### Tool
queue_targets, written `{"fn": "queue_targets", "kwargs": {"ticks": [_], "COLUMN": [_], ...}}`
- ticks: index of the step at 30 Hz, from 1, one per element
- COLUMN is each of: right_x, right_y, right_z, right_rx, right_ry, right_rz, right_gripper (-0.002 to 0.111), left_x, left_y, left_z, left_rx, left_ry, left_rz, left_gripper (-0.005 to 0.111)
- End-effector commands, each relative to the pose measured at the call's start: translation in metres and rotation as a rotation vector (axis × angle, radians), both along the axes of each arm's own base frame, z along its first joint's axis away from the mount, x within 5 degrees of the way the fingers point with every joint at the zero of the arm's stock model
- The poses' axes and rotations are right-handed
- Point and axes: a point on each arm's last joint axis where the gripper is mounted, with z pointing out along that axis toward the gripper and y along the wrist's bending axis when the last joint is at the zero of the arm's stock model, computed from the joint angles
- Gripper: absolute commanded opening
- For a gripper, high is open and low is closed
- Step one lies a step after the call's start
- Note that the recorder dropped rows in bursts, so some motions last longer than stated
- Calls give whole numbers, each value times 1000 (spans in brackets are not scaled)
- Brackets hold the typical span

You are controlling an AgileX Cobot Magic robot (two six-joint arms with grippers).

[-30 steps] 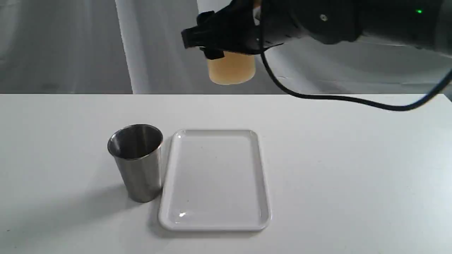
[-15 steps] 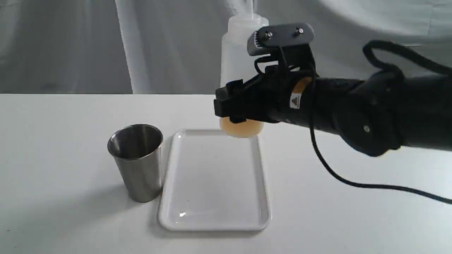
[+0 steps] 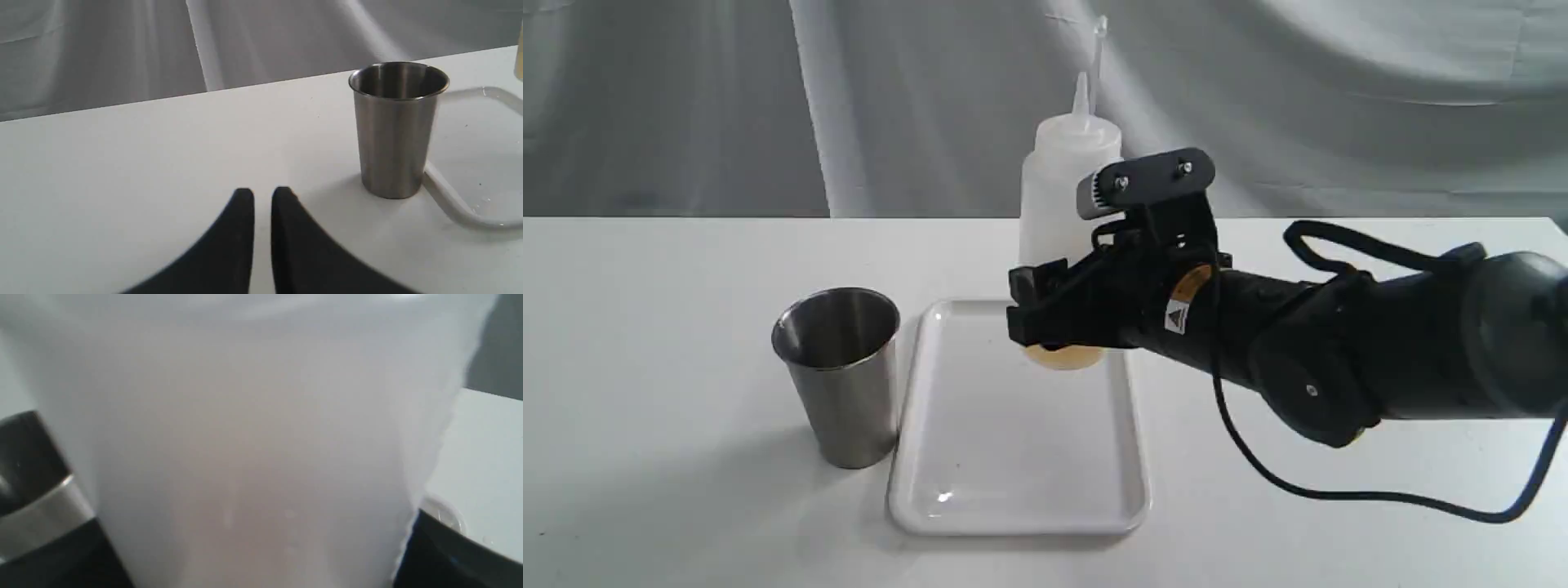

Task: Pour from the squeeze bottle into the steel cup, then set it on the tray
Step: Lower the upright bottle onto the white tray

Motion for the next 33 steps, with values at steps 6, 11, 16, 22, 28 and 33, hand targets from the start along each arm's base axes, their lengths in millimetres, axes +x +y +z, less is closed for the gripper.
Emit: {"fn": "queue_targets", "kwargs": {"ticks": [6,11,16,22,28,33], "right_x": [5,5,7,8,13,27], "right_y": [8,12,13,14,16,23], "right_z": [-10,-18,-27,-38,-42,-41], "right_rx": [-18,-19,-24,-26,-31,-41], "right_ry": [-76,-73,-87,-77,-70,-82], "right_rz": [44,55,64,66,65,77], "right_gripper": [39,39,39,39,39,39], "left_x": [0,0,0,0,0,0], "left_y": [0,0,0,0,0,0], "left_z": [-1,-1,-1,-1,-1,-1], "left_rx": [-2,-2,-2,-2,-2,-2], "left_ry": [-7,-7,-7,-7,-7,-7], "left_rz": [-3,-3,-3,-3,-3,-3], "left_gripper": [8,8,8,8,8,8]}}
